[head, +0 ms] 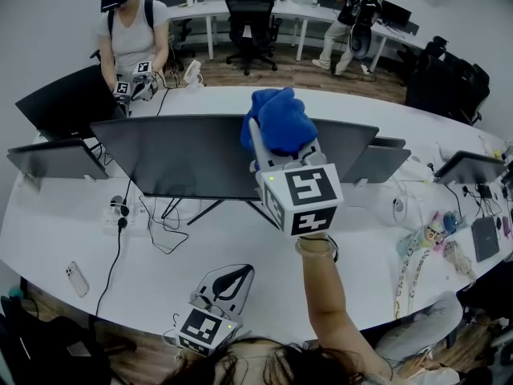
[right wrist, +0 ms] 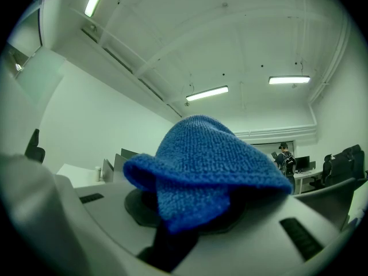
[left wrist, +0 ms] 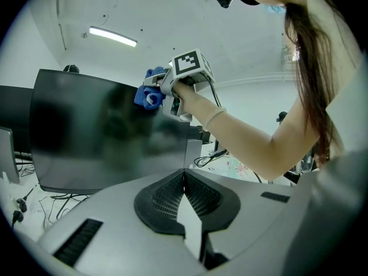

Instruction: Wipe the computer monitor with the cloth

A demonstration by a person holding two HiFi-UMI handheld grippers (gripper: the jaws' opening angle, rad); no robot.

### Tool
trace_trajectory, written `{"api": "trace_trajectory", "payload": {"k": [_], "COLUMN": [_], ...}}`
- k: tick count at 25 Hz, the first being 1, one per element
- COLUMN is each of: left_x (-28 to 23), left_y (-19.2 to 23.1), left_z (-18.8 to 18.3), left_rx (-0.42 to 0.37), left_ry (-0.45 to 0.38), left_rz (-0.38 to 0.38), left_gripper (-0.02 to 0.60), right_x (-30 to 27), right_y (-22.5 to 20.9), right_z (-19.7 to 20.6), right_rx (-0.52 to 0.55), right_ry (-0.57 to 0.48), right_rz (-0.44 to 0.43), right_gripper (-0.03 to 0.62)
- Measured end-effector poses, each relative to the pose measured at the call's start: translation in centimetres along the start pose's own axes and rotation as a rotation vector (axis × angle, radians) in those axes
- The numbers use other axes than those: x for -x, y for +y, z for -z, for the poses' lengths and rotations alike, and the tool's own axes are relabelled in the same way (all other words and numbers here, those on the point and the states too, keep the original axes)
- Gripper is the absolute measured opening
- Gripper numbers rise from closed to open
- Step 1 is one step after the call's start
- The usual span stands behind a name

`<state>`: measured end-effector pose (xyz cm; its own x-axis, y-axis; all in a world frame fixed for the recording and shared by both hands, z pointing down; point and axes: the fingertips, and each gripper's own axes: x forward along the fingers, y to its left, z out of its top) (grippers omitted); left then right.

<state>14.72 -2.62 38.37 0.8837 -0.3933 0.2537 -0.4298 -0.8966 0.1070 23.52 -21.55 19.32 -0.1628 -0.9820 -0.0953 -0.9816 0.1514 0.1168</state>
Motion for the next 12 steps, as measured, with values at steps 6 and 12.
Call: {"api": "trace_trajectory", "payload": {"k": [6,12], "left_x": [-0.9,-1.4], "left_y": [-1.2,-1.8], "left_z": [0.0,0.0], "left_rx": [-0.001,-0.008], "left_ry": [0.001,-0.004], "left_rz": [0.006,0.000], "left_gripper": [0.009,0.009], "right_x": [0.9,1.3], "right_y": [-1.3,-1.9], "right_z": [0.2,0.2], "right_rx": [0.002,-0.012], "right_ry": [0.003,-0.007], "right_rz": [0.004,-0.006], "right_gripper": [0.098,0.098]}}
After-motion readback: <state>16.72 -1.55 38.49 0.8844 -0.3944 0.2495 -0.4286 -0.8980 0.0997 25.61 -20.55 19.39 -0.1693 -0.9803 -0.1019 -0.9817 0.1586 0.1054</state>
